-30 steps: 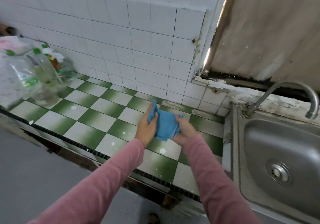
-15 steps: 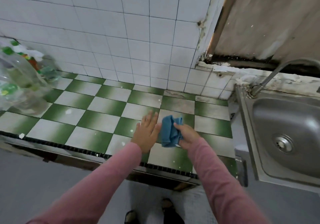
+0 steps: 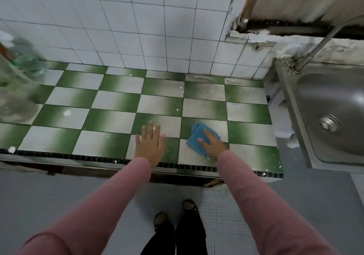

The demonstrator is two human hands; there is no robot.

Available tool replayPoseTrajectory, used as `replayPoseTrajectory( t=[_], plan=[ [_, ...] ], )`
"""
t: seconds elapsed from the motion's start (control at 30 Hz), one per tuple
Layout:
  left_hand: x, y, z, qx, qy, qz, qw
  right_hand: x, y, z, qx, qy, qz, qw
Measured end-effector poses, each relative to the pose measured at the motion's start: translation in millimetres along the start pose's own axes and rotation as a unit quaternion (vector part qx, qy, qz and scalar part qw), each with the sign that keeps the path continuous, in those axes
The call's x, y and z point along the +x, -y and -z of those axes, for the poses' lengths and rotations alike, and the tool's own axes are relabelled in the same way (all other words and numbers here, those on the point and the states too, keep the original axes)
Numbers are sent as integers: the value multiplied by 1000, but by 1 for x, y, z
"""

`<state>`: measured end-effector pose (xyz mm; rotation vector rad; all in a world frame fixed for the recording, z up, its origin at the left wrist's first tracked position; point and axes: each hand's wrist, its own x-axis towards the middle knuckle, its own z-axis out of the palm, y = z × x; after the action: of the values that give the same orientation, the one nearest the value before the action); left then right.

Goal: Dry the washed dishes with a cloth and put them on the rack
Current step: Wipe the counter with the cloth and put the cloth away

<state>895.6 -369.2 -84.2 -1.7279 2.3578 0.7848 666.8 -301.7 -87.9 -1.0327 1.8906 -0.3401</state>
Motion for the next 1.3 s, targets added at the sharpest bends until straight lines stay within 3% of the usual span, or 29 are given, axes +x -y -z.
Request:
replayPoseTrajectory(
  t=[0.07,0.13,0.3,0.53,0.83,0.97,1.17,1.3],
  plan=[
    [0,3,-6,11,8,-5,1000,2,-9,-4,6,-63,10,998],
    [4,5,-13,18,13,-4,1000,7,-16,-6,-57,-99,26,993],
    [18,14,-32,12,0,-26,1000,33,-23,-22,-220,-94,23,971],
    [25,65,-53,73,-75,2,995,59,-10,-66,-235,-157,-14,959],
    [27,107,-58,61,-94,24,993,60,50,-147,-328,-122,163,923],
    [29,107,-59,71,-81,21,994,55,36,-154,-371,-115,201,899],
    [23,103,-62,84,-75,-2,994,45,-9,-114,-348,-166,93,918],
    [27,106,-60,66,-82,0,994,50,13,-118,-279,-185,7,942]
  ],
)
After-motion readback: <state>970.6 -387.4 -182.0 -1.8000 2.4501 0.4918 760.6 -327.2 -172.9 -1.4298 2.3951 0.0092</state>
